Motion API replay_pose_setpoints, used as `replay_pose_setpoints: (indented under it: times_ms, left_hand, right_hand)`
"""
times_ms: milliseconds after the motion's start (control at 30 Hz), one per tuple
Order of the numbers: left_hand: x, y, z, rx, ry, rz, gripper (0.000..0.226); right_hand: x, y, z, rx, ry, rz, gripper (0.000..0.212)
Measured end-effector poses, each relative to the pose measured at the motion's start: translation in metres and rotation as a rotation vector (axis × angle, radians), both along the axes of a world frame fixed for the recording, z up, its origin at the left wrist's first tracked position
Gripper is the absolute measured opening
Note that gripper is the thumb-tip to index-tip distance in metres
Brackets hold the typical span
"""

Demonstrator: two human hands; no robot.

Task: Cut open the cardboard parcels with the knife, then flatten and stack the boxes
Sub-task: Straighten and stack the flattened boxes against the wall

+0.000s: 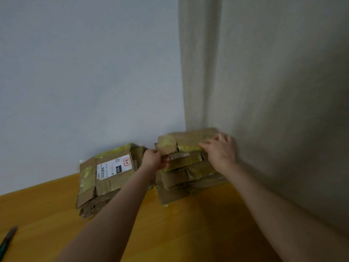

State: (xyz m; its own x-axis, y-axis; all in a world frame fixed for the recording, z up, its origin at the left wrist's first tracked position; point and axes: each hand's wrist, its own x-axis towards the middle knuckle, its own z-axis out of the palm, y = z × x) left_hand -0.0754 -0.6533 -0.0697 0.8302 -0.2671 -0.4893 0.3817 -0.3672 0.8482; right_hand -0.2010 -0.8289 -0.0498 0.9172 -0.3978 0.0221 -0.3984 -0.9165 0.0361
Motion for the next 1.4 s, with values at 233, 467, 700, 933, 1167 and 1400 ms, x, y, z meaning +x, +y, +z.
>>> replay_pose_setpoints:
  times_ms: [233, 467, 700, 933, 1167, 1400]
  left_hand:
    - [-0.032, -0.009, -0.069, 0.801, -0.614, -0.453, 0.071]
    - [-0.013, -0.042, -0.085, 0.937, -0.683, -0.968, 0.118]
    - [-0.006, -0.052, -0.089, 1.095, -0.79, -0.947, 0.129]
    - [-0.051, -0.041, -0.126, 1.02, -1.028, -0.931, 0.118]
    - [-0.019, -0.043, -0.139, 1.146, -0.908, -0.934, 0.127]
    - [-0.046, -0.034, -0.141, 1.144, -0.937, -0.961, 0.126]
  right_hand:
    - [0.013, -0.004, -0.079, 0.142, 0.295, 0.03, 0.06]
    - [0.028, -0.027, -0.096, 0.113, 0.34, 0.073, 0.082]
    - [0.037, -0.033, -0.105, 0.162, 0.433, 0.155, 0.122]
    - [0.023, -0.015, -0.145, -0.013, 0.358, 0.175, 0.135]
    - [0.051, -0.034, -0.149, -0.024, 0.397, 0.172, 0.135]
    - [0.038, -0.035, -0.143, 0.045, 0.419, 0.248, 0.141]
